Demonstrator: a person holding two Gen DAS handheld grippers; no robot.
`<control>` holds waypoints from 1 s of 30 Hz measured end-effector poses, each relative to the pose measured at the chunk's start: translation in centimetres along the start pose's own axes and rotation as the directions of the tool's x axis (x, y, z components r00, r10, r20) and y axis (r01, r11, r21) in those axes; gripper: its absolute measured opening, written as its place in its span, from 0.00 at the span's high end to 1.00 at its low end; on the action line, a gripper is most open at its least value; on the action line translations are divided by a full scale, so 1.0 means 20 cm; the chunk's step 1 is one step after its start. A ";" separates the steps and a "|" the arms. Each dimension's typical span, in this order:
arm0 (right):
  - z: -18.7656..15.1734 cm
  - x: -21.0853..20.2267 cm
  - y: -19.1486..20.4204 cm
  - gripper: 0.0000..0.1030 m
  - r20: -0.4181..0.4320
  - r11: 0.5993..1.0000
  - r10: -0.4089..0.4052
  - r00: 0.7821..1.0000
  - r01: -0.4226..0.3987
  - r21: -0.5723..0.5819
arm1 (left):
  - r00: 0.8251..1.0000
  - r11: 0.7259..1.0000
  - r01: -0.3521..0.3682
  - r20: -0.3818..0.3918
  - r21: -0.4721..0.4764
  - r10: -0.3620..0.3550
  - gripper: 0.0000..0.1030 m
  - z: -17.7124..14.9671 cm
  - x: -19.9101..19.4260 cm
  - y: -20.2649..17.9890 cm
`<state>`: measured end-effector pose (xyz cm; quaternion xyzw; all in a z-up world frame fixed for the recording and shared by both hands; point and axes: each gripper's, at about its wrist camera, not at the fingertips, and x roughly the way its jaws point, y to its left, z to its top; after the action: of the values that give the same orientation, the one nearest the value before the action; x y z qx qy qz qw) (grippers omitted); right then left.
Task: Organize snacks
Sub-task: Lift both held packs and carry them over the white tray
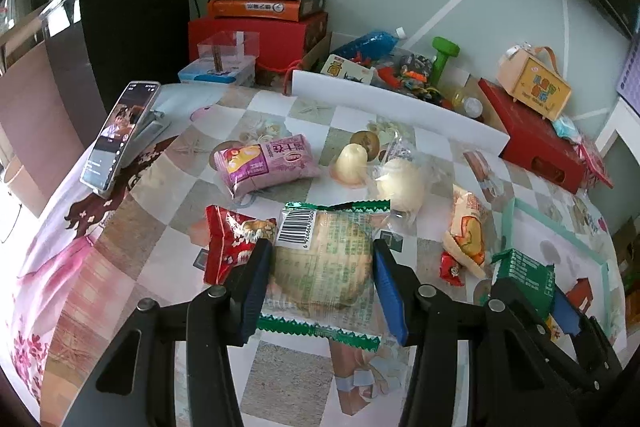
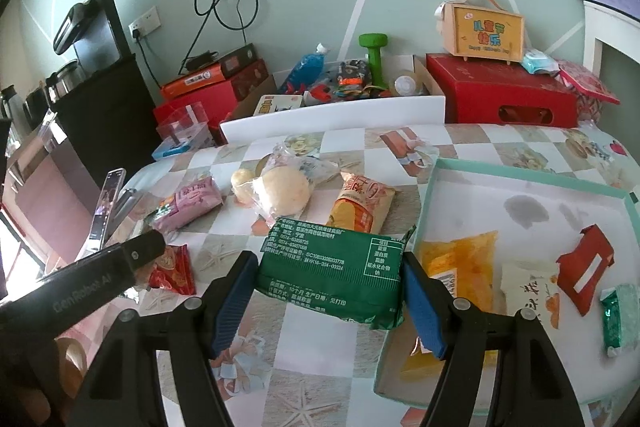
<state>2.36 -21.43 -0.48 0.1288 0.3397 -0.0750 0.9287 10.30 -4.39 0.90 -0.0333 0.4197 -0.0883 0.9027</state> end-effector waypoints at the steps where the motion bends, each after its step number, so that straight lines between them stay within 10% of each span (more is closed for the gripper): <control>1: 0.00 0.00 0.00 0.28 0.000 1.000 0.000 1.000 0.000 -0.001 | 1.000 1.000 0.004 0.001 -0.007 -0.004 0.50 0.00 0.00 0.01; 15: 0.07 -0.13 -0.22 0.28 0.085 0.989 -0.132 0.988 0.126 0.076 | 0.997 0.998 0.064 0.050 0.019 -0.065 0.50 0.03 -0.09 -0.12; 30: 0.08 -0.42 -0.90 0.28 0.095 0.851 -0.453 0.886 0.399 0.341 | 0.962 0.921 0.252 0.029 0.297 -0.273 0.50 -0.05 -0.16 -0.77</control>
<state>-7.07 -38.59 2.73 0.1881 0.2619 -0.3431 0.8822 5.52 -18.88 4.66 0.0404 0.3622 -0.2679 0.8918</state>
